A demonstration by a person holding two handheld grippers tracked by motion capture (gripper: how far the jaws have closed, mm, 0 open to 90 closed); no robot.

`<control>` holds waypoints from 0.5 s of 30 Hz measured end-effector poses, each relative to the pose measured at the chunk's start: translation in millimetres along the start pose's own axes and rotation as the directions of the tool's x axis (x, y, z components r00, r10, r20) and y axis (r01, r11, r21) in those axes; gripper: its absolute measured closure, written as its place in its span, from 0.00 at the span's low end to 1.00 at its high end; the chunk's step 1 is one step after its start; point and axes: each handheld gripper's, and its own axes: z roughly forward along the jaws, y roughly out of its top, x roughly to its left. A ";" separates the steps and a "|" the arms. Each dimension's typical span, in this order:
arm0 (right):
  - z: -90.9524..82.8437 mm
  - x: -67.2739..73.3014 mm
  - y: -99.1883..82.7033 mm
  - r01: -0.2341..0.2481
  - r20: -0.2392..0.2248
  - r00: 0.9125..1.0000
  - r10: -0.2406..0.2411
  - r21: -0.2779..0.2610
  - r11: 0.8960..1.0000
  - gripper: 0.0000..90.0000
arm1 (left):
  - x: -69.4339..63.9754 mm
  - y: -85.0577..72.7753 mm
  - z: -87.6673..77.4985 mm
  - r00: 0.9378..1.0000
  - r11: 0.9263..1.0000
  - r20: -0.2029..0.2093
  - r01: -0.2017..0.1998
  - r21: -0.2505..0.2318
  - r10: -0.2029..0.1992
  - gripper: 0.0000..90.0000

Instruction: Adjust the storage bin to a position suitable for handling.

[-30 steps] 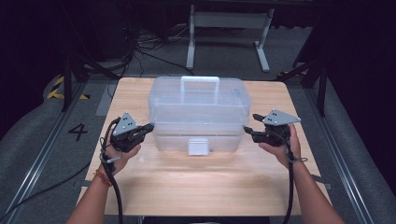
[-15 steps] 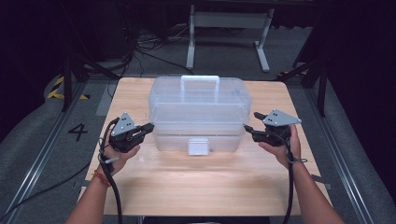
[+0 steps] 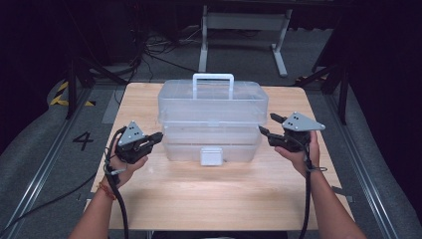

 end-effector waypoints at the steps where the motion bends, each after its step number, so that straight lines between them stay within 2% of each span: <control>1: -0.1 -0.4 1.2 -0.003 0.004 1.000 0.003 -0.005 1.000 0.49 | 0.5 -0.5 0.6 1.000 1.000 0.000 -0.006 0.005 0.006 0.96; 15: 2.0 -6.6 13.9 -0.008 0.036 0.999 0.009 -0.046 0.999 0.54 | -0.6 -4.1 6.3 1.000 0.999 0.004 -0.017 0.038 0.017 0.95</control>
